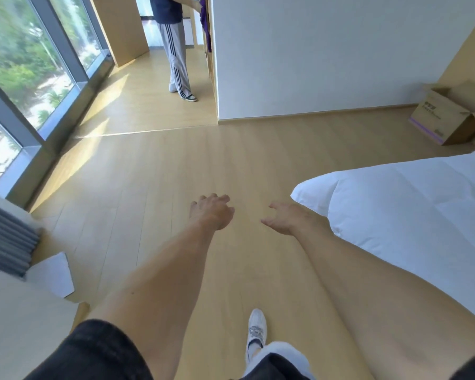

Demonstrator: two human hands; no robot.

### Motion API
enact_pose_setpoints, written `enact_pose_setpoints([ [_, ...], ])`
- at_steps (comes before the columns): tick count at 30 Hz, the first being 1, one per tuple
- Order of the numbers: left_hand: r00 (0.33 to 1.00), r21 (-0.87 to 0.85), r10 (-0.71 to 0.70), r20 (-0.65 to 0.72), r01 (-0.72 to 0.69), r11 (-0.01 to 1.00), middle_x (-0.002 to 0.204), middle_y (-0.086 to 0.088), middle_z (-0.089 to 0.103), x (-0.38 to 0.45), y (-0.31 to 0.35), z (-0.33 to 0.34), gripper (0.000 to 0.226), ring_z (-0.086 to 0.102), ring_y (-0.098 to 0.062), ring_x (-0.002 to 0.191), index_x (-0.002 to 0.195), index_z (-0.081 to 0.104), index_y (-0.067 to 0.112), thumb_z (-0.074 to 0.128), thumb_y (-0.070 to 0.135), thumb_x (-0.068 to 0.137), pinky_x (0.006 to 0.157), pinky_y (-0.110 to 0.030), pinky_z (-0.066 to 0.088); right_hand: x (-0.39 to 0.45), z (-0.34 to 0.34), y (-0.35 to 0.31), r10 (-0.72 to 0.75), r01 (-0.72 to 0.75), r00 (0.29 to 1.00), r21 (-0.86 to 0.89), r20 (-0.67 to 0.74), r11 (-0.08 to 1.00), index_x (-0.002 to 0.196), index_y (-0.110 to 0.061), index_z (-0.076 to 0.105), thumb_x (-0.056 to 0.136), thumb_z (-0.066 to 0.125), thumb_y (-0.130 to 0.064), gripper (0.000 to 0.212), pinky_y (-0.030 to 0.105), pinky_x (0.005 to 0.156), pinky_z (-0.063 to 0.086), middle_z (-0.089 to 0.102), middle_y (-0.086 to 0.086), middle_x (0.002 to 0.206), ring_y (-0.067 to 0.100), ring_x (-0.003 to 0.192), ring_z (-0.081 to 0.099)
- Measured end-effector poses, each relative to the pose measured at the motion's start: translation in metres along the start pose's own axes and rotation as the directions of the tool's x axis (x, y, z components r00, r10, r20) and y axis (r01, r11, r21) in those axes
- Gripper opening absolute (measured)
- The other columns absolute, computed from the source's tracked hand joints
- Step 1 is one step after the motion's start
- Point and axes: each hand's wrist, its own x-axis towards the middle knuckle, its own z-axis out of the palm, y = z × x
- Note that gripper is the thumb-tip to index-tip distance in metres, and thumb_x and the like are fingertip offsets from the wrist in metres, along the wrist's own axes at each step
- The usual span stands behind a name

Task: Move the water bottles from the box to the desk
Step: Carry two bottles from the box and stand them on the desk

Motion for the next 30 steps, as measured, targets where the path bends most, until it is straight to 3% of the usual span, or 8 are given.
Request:
enact_pose_setpoints([
  [7,0.998,-0.008,-0.056,-0.012,0.056,0.998,0.151,-0.002,0.044,0.128,0.02,-0.055,0.049,0.038,-0.029,0.138,0.15,0.04,0.033,0.035,0.046,0.103,0.111,-0.045,0.031,0.132,-0.074,-0.013,-0.052,0.052,0.999,0.007,-0.005,0.999,0.15,-0.031,0.037,0.095,0.05,-0.055,0.062,0.036,0.1,0.045,0.051,0.002,0.146,0.025,0.131,0.049],
  [15,1.0,-0.001,-0.016,0.004,0.016,1.0,0.151,-0.002,0.044,0.242,0.045,-0.089,0.05,0.039,-0.028,0.138,0.15,0.039,0.033,0.035,0.045,0.103,0.11,-0.044,0.031,0.237,-0.124,-0.012,-0.031,0.031,1.0,-0.02,-0.004,0.999,0.15,-0.03,0.037,0.095,0.05,-0.055,0.062,0.036,0.104,0.043,0.05,0.001,0.147,0.025,0.134,0.047],
  [30,0.952,0.085,0.29,0.098,-0.299,0.951,0.152,-0.001,0.042,0.528,0.107,-0.175,0.051,0.037,-0.028,0.139,0.152,0.036,0.034,0.036,0.043,0.102,0.111,-0.043,0.03,0.445,-0.23,-0.002,0.289,-0.282,0.954,0.089,-0.077,0.955,0.15,-0.028,0.038,0.094,0.049,-0.055,0.064,0.038,0.105,0.043,0.05,0.002,0.147,0.027,0.133,0.048],
])
